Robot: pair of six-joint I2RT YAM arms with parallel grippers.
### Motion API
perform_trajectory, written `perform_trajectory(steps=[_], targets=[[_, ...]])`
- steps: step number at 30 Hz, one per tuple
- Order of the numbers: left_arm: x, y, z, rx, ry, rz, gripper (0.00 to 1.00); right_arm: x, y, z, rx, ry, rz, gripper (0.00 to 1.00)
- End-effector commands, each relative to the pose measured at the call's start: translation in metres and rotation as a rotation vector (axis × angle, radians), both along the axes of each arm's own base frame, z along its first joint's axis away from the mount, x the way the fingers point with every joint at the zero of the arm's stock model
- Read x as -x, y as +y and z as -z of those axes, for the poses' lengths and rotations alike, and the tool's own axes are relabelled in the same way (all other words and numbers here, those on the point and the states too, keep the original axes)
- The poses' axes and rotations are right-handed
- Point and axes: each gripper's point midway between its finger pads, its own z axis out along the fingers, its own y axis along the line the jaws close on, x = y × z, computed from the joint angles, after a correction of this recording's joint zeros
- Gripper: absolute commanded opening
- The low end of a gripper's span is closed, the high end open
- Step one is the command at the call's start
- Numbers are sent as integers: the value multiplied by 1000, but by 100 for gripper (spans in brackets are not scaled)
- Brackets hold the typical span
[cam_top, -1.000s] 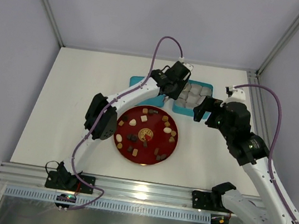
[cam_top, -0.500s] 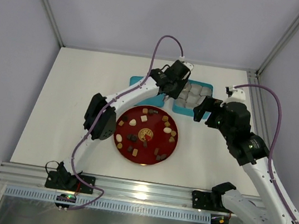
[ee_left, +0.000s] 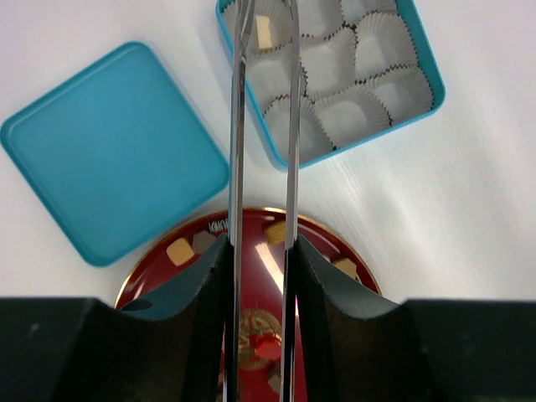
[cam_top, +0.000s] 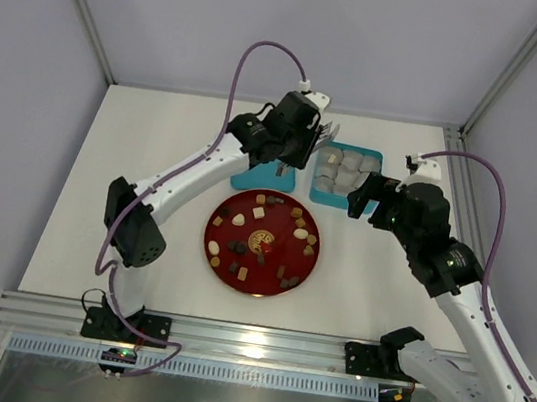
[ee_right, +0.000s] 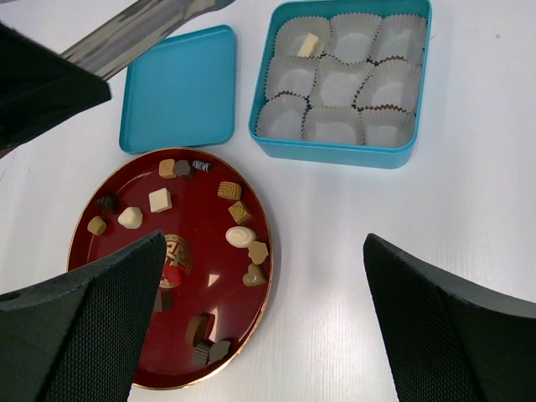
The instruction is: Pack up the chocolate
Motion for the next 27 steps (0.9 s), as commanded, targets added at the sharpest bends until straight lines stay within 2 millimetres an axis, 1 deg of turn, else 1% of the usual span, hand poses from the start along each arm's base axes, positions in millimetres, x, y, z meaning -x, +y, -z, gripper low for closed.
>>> perform_trajectory(steps=[1,2,3,5,6,7,9,10,12,13,15,16,17,18,19,20,21,22,23,24,27], targets=[[21,20,-16,33,22,-35,34,-5,-3,-7,1,-39,14,100],[29,26,-14,26,45,-39,34,-5,-2,-6,1,-40,12,100],[36,33,-23,35,40,-45,34,-5,-2,-5,1,-39,11,100],[51,47,-15,11,80,-59,34,-6,-3,0,9,-30,14,100],[60,53,-25,25,70,-60,34,-6,-3,3,12,-26,16,100],[66,62,-16,2,89,-70,34,-6,-3,6,17,-20,16,100],[80,71,-14,-9,104,-77,34,-7,-3,7,17,-20,16,100],[89,80,-11,-18,112,-80,34,-6,-3,8,16,-18,16,100],[101,90,-7,-29,129,-93,34,-7,-1,8,11,-19,12,100],[111,99,-2,-39,141,-94,34,-8,-1,8,9,-17,11,100],[121,107,6,-54,159,-100,35,-8,0,10,8,-14,8,100],[129,113,18,-76,187,-108,35,-9,1,11,9,-11,8,100],[136,118,17,-67,187,-108,35,-9,2,12,6,-10,4,100],[140,122,21,-73,195,-112,35,-9,2,13,5,-8,3,100],[146,127,32,-90,218,-120,35,-10,2,15,5,-3,6,100],[151,131,32,-86,219,-121,35,-10,2,16,6,-2,4,100],[156,135,42,-102,236,-125,36,-10,3,18,8,4,3,100],[159,137,45,-105,243,-129,38,-10,3,20,8,7,5,100],[161,140,45,-97,239,-132,38,-10,3,21,8,9,2,100],[164,142,51,-107,249,-134,38,-10,4,21,8,10,1,100],[166,144,59,-112,256,-138,38,-11,5,22,5,13,-1,100]])
